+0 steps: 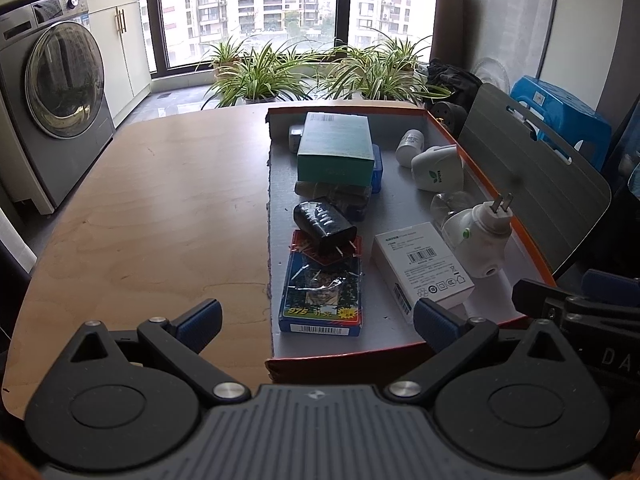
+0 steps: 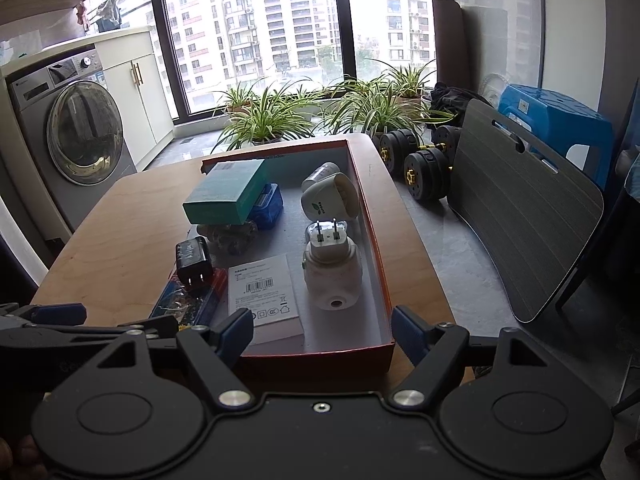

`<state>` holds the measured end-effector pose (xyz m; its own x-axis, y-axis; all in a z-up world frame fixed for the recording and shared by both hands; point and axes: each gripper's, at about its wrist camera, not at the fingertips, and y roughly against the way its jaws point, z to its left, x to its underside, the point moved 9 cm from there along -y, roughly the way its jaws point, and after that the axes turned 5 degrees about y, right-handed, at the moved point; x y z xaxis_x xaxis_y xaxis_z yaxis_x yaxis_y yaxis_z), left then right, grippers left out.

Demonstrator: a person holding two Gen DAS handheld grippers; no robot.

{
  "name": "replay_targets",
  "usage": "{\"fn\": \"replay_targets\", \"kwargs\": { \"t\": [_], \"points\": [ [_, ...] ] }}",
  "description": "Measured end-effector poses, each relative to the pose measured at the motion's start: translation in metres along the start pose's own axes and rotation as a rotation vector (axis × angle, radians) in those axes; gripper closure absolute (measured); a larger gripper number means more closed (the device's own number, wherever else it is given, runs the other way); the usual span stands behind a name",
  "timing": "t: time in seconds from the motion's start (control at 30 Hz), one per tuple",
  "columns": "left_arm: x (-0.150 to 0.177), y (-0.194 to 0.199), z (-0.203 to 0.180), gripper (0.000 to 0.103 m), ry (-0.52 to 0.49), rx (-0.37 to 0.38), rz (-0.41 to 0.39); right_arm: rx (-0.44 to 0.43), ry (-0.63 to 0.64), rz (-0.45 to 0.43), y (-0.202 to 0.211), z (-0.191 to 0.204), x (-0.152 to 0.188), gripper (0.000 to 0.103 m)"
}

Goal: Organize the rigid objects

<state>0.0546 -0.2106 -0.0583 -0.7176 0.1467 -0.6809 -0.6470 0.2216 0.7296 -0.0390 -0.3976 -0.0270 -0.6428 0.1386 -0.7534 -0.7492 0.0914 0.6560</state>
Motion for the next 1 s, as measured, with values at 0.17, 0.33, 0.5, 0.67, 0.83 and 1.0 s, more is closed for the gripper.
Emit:
{"fn": "replay_targets", "kwargs": {
  "t": [0.17,0.33,0.5,0.67,0.83,1.0],
  "points": [
    [-0.0008,0.0014,-0.0020,0.000,-0.007,0.003,-0.002,0.003,-0.003,-0.003,0.0024,-0.0017,-0.0013,0.013],
    [-0.0017,0.0026,-0.0028,0.000,-0.009,0.003,-0.005,0.004,-0.002,-0.007,0.0037,-0.0013,-0.0023,0.013],
    [-0.0019,0.0025,-0.0028,0.000,-0.009,0.003,-0.005,0.004,-0.002,-0.006,0.0035,-0.0014,-0.0022,0.013],
    [-0.0019,0.0026,-0.0028,0.000,-0.009,0.003,-0.005,0.004,-0.002,-0.006,0.0036,-0.0014,-0.0022,0.013],
    [-0.0014,0.0024,-0.0027,0.000,-0.008,0.004,-0.002,0.004,-0.003,-0.006,0.0035,-0.0014,-0.0022,0.013],
    [-0.0001,0.0016,-0.0032,0.000,-0.008,0.005,0.004,0.003,-0.004,-0.005,0.0034,-0.0015,-0.0022,0.013]
  ]
}}
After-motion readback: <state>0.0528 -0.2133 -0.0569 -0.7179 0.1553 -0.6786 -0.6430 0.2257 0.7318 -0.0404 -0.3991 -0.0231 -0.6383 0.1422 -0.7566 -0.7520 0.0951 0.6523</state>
